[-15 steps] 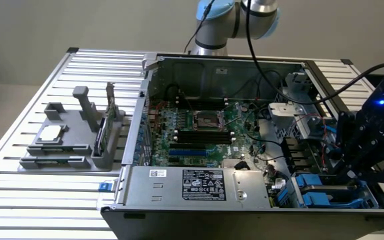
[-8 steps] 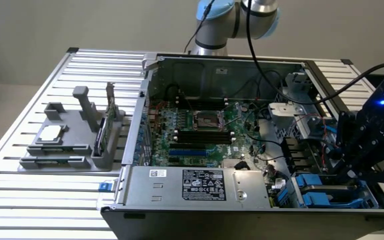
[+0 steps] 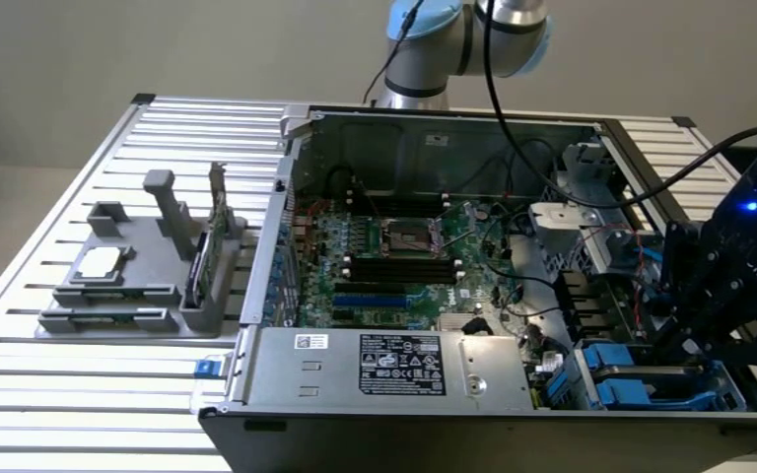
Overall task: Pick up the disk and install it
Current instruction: 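Insert the first disk wire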
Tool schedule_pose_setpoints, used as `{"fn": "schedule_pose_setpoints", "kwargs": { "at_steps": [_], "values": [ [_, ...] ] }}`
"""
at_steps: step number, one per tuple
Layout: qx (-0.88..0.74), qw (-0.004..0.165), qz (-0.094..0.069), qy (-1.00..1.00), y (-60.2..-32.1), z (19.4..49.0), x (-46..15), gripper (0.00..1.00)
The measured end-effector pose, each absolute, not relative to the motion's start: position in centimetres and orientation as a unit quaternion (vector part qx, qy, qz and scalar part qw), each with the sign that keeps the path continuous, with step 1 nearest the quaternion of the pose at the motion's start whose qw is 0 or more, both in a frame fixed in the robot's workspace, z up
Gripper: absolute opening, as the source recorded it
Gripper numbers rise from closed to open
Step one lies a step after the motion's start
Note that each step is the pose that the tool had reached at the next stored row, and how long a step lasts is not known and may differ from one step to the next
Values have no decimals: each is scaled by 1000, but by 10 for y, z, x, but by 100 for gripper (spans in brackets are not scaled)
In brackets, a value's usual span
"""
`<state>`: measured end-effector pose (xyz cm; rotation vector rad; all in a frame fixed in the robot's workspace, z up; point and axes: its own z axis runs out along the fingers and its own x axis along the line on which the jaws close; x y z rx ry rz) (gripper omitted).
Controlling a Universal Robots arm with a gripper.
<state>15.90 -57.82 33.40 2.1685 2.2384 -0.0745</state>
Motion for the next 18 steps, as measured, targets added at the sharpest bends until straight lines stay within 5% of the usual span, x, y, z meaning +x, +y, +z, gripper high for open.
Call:
{"fn": "schedule_pose_setpoints", "kwargs": {
  "at_steps": [6,7,18],
  "values": [
    [696,12,-24,718,-578,337,159,19],
    [696,12,-24,718,-578,339,159,26],
    [696,11,-24,718,-579,348,142,26]
  ]
}}
